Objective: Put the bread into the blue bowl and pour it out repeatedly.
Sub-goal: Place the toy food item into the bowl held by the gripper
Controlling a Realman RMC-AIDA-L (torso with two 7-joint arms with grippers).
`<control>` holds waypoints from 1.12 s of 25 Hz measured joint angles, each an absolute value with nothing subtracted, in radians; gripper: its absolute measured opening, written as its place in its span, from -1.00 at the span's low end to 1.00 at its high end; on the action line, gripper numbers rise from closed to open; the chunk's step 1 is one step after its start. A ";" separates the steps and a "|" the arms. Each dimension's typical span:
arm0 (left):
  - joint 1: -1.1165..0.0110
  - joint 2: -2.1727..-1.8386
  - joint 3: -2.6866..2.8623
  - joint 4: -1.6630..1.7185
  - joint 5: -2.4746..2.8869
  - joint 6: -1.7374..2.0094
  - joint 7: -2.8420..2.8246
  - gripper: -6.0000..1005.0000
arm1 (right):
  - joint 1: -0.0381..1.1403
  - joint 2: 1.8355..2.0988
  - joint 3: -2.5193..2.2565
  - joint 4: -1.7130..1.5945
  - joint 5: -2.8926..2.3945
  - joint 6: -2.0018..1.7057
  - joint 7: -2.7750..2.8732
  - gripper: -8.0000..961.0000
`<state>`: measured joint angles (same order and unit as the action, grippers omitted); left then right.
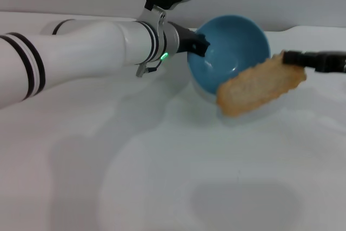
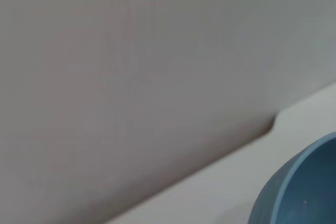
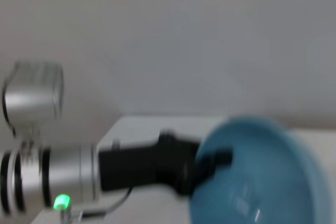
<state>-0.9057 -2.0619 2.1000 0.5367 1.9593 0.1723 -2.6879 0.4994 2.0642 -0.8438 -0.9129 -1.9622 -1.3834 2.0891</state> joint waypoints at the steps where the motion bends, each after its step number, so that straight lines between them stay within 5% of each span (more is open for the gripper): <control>1: -0.908 -2.061 2.091 0.537 1.960 0.201 -2.687 -0.99 | 0.500 2.064 -0.820 -0.934 -1.964 -1.384 2.089 -0.65; 24: -0.947 -2.074 2.057 0.629 1.959 0.413 -2.663 -0.99 | 0.523 2.071 -0.813 -0.788 -1.917 -1.229 1.924 -0.84; 28: -0.944 -2.073 2.052 0.623 1.958 0.414 -2.663 -0.99 | 0.502 2.067 -0.808 -0.775 -1.847 -1.231 1.885 -0.55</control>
<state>-0.9439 -2.0729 2.0520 0.6233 1.9583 0.4138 -2.6631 0.5022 2.0670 -0.8084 -0.7753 -1.8470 -1.2314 1.8850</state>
